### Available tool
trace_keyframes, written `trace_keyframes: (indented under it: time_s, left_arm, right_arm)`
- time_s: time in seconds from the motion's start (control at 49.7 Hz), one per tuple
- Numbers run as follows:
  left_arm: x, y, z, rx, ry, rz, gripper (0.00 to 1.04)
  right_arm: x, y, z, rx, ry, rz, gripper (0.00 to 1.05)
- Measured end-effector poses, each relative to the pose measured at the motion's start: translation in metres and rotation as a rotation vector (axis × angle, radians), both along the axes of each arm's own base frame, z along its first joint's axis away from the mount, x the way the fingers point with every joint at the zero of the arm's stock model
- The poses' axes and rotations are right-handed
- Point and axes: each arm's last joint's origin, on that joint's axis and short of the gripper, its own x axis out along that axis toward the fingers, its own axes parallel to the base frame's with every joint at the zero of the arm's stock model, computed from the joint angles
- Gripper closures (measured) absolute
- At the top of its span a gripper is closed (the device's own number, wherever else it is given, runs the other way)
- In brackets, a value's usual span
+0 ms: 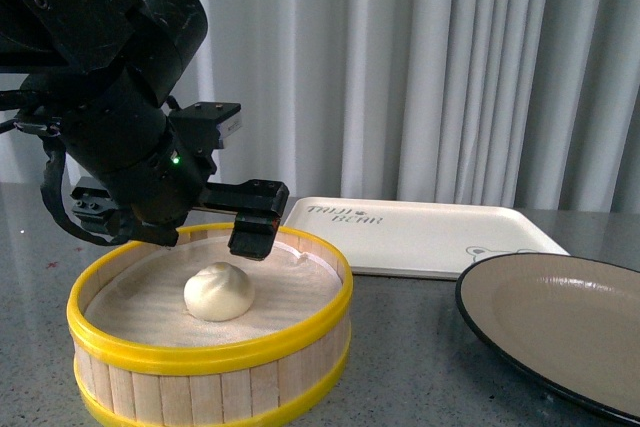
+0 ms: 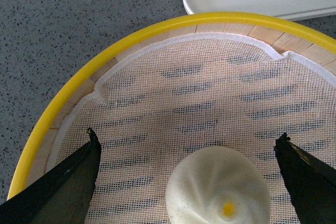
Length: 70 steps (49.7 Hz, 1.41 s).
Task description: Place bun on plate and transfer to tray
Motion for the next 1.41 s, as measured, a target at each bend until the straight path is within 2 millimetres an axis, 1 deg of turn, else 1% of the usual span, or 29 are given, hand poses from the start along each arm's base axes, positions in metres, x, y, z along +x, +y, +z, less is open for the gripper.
trace_keyframes:
  time_s: [0.221,0.423,0.805,0.826,0.926,0.946,0.966,1.067,1.087,1.128,1.148,1.248,1.268,1.329,1.369,1.409]
  left_arm:
    - [0.0,0.004,-0.002,-0.006,0.014,0.007,0.07]
    - [-0.003,0.005,-0.014,-0.011,0.054,-0.006,0.07]
    - [-0.006,0.003,-0.023,0.001,0.065,-0.01,0.07]
    - [-0.006,0.003,-0.023,0.0,0.064,-0.01,0.1]
    - [-0.006,0.003,-0.021,-0.015,0.058,-0.022,0.32]
    - [-0.007,0.003,-0.02,-0.018,0.056,-0.025,0.34]
    - [-0.007,0.002,-0.018,-0.023,0.052,-0.029,0.41]
    - [-0.01,0.002,-0.01,-0.038,0.028,-0.032,0.6]
    - [-0.01,0.002,-0.009,-0.039,0.026,-0.032,0.61]
    - [-0.012,0.002,-0.004,-0.049,0.008,-0.04,0.68]
    - [-0.012,0.002,-0.003,-0.053,0.001,-0.043,0.69]
    - [-0.016,-0.003,0.016,-0.091,-0.073,-0.073,0.88]
    - [-0.016,-0.004,0.016,-0.091,-0.076,-0.075,0.88]
    - [-0.019,-0.011,0.025,-0.097,-0.103,-0.091,0.97]
    - [-0.021,-0.017,0.029,-0.096,-0.116,-0.101,1.0]
    - [-0.022,-0.02,0.03,-0.098,-0.119,-0.11,1.0]
  right_arm:
    - [0.0,0.0,0.0,0.0,0.0,0.0,0.09]
    - [0.0,0.0,0.0,0.0,0.0,0.0,0.09]
    - [0.0,0.0,0.0,0.0,0.0,0.0,0.09]
    - [0.0,0.0,0.0,0.0,0.0,0.0,0.09]
    - [0.0,0.0,0.0,0.0,0.0,0.0,0.09]
    - [0.0,0.0,0.0,0.0,0.0,0.0,0.09]
    - [0.0,0.0,0.0,0.0,0.0,0.0,0.09]
    - [0.0,0.0,0.0,0.0,0.0,0.0,0.09]
    - [0.0,0.0,0.0,0.0,0.0,0.0,0.09]
    - [0.0,0.0,0.0,0.0,0.0,0.0,0.09]
    - [0.0,0.0,0.0,0.0,0.0,0.0,0.09]
    - [0.0,0.0,0.0,0.0,0.0,0.0,0.09]
    - [0.0,0.0,0.0,0.0,0.0,0.0,0.09]
    - [0.0,0.0,0.0,0.0,0.0,0.0,0.09]
    - [0.0,0.0,0.0,0.0,0.0,0.0,0.09]
    - [0.0,0.0,0.0,0.0,0.0,0.0,0.09]
